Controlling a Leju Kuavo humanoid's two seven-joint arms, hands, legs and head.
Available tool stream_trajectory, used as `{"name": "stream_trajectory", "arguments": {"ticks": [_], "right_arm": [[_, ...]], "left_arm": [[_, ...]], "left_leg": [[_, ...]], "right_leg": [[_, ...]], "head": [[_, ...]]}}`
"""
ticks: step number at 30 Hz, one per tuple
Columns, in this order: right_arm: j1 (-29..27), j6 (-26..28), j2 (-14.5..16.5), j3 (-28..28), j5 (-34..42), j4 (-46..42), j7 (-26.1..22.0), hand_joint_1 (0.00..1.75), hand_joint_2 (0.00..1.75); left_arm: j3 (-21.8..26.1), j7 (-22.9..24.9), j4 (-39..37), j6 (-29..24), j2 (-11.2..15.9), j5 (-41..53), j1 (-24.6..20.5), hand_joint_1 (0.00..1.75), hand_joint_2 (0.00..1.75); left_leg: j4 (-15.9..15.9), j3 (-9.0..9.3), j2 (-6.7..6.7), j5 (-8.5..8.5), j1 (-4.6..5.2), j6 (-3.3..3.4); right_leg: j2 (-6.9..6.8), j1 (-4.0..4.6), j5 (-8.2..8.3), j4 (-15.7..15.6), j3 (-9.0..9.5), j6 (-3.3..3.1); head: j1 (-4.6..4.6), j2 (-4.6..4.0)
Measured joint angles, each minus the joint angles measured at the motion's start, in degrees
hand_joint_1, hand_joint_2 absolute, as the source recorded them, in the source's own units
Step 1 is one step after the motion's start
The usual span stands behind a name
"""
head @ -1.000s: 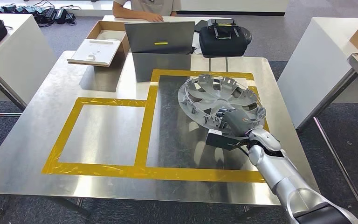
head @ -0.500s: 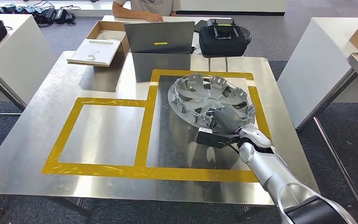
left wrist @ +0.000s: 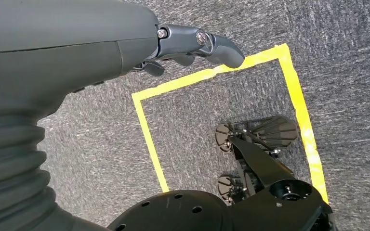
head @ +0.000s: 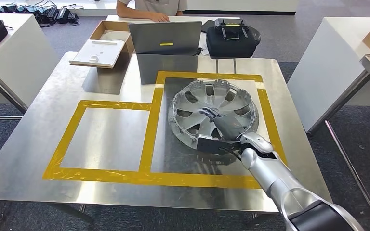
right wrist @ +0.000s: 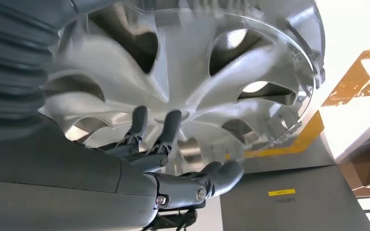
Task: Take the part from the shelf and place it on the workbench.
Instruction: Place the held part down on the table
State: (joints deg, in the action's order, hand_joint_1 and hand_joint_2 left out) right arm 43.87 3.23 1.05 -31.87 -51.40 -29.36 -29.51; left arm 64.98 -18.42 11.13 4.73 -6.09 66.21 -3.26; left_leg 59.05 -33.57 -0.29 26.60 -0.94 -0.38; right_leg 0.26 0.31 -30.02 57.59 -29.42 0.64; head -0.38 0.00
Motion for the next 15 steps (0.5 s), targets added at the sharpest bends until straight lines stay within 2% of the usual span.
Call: {"name": "stream_trajectory", "arguments": {"ticks": [5, 10, 15], "right_arm": [[0.0, 1.0, 0.0, -0.3, 1.4, 0.1, -0.3, 0.00, 0.00], [-1.1, 5.1, -0.7, 0.3, 6.1, -1.5, -2.5, 0.00, 0.00], [-6.4, 10.1, -2.3, 4.6, 16.5, -11.4, -6.1, 0.00, 0.00]], "left_arm": [[0.0, 0.3, 0.0, -0.3, 0.0, 0.2, 0.0, 0.00, 0.00], [0.1, -0.4, 0.0, 0.2, 0.0, -0.2, 0.0, 0.00, 0.00], [1.0, -2.1, 0.0, 1.1, -0.1, -1.6, 0.0, 0.00, 0.00]], "left_leg": [[0.0, 0.00, 0.01, 0.00, 0.00, 0.00], [0.0, 0.00, 0.01, 0.00, 0.00, 0.00], [0.0, 0.00, -0.01, 0.01, 0.00, -0.01]], "right_leg": [[0.00, 0.00, 0.00, 0.0, -0.04, 0.00], [0.00, 0.00, 0.00, 0.0, -0.07, 0.00], [-0.01, -0.01, -0.03, 0.0, -0.09, -0.04]], "head": [[0.01, 0.00], [0.00, 0.00], [0.00, 0.00]]}}
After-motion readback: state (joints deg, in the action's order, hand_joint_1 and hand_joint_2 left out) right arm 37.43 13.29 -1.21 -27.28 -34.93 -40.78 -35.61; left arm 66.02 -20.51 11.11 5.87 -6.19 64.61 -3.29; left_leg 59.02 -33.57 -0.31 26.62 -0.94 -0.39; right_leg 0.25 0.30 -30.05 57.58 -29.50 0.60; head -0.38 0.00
